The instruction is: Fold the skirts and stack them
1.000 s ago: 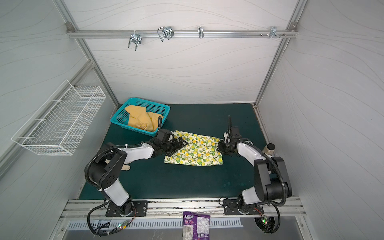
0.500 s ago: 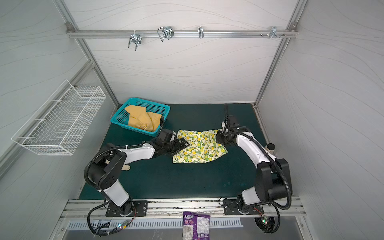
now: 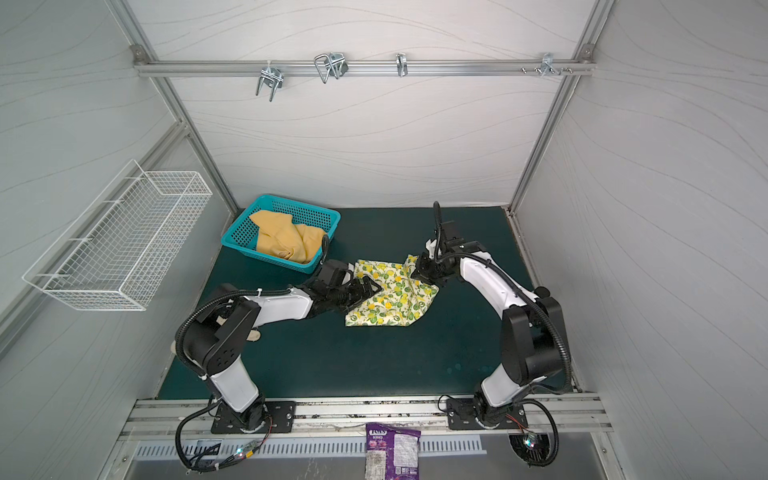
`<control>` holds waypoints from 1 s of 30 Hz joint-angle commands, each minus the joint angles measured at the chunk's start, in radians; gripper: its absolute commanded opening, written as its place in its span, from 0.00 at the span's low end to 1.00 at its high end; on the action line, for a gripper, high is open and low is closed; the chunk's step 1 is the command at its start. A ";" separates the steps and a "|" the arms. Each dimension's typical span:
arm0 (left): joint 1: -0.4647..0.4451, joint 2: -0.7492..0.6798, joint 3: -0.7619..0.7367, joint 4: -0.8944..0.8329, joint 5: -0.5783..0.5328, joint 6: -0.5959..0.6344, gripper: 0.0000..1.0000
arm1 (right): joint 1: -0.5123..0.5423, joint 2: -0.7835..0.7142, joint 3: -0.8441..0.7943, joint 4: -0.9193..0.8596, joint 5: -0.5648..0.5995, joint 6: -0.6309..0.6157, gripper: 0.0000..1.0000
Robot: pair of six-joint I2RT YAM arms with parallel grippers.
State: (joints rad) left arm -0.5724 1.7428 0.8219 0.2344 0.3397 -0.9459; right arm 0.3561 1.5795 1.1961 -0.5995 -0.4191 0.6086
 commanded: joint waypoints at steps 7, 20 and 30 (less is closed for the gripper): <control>-0.017 0.026 -0.049 0.052 0.004 -0.017 0.98 | 0.047 0.033 -0.014 0.210 -0.098 0.248 0.02; -0.021 0.030 -0.073 0.095 0.012 -0.029 0.98 | 0.130 0.167 -0.067 0.474 -0.127 0.507 0.03; -0.022 0.018 -0.076 0.103 0.013 -0.026 0.98 | 0.147 0.214 -0.080 0.543 -0.173 0.594 0.05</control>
State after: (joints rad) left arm -0.5858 1.7428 0.7593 0.3676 0.3485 -0.9642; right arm 0.4908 1.7721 1.1175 -0.1139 -0.5518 1.1454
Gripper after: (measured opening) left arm 0.978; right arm 0.100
